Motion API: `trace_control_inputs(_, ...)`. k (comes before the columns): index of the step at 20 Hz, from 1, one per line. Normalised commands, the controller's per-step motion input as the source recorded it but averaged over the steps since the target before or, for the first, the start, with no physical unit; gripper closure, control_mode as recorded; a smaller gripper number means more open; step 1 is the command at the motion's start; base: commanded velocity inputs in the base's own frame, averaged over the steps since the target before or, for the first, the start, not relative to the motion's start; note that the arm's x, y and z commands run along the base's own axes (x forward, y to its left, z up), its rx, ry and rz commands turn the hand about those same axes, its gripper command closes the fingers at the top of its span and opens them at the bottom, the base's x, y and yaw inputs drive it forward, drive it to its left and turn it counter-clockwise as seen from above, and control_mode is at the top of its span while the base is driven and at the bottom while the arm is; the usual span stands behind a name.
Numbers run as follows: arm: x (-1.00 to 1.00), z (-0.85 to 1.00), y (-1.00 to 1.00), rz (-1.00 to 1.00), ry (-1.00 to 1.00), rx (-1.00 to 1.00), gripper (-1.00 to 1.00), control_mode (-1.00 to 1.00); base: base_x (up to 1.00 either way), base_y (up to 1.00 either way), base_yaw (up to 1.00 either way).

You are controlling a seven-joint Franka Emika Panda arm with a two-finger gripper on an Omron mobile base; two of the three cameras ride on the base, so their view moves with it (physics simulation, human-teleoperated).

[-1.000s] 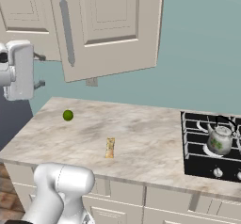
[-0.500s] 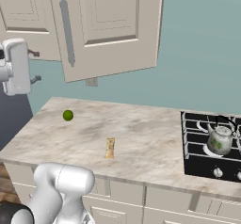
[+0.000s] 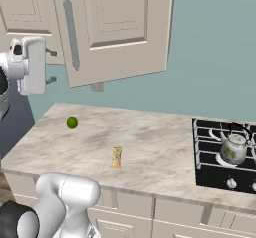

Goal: Pick the pan from the cabinet and place it on the stove. Then turn on the stove burner for the pan.

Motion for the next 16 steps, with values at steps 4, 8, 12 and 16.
trace_control_inputs(4,0.02,0.00,-0.55,0.00,0.01,0.00,-1.00,-1.00,0.00,0.00,0.00)
trace_control_inputs(8,-0.55,0.00,-0.61,-0.04,0.00,0.00,-1.00,-1.00,0.00,0.00,0.00)
trace_control_inputs(12,-0.95,0.00,-0.62,-0.12,-0.04,0.00,-1.00,-1.00,0.00,0.00,0.00)
trace_control_inputs(16,-0.91,0.00,-0.58,-0.15,-0.02,0.00,-1.00,-1.00,0.00,0.00,0.00)
